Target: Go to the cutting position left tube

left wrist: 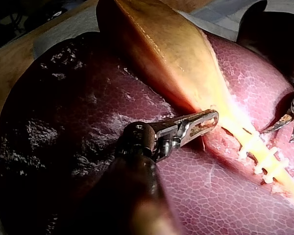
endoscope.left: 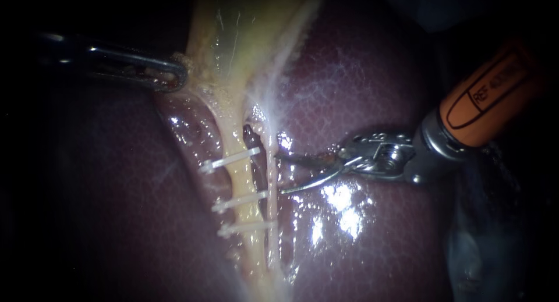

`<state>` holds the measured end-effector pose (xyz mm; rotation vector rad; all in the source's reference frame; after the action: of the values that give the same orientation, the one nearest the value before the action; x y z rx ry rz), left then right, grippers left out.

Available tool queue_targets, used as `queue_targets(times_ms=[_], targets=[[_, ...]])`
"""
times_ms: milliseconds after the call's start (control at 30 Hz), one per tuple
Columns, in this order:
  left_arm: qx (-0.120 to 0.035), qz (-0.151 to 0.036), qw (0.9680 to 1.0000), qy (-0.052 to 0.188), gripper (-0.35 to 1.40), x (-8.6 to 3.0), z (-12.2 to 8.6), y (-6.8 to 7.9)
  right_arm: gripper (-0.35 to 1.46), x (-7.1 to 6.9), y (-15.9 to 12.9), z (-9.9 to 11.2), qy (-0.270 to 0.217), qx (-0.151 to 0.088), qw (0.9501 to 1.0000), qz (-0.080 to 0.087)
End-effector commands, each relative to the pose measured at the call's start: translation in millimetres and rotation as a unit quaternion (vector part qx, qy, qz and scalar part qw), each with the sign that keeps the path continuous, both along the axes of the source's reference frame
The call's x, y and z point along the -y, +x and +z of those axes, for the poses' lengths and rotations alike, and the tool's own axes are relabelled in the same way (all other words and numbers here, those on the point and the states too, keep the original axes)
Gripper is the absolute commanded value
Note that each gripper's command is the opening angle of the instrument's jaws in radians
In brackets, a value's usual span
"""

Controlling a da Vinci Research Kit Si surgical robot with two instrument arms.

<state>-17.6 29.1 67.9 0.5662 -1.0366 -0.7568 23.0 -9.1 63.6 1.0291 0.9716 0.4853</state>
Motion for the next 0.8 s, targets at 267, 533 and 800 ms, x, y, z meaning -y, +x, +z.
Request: queue_targets(times_ms=[267, 533, 800], targets=[[-0.001, 0.0, 1.0, -0.001, -0.35, 0.1, 0.1, -0.1, 1.34, 0.8, 1.0, 1.6, 0.005, 0.004, 1.0, -0.003], [-0.001, -0.001, 1.0, -0.001, -0.35, 0.2, 0.2, -0.1, 1.34, 1.3, 1.2, 3.8, 0.012, 0.01, 0.9999, -0.003], [-0.001, -0.001, 1.0, -0.001, -0.35, 0.2, 0.2, -0.1, 1.34, 1.0, 1.5, 4.8, 0.019, 0.012, 0.9997, -0.005]])
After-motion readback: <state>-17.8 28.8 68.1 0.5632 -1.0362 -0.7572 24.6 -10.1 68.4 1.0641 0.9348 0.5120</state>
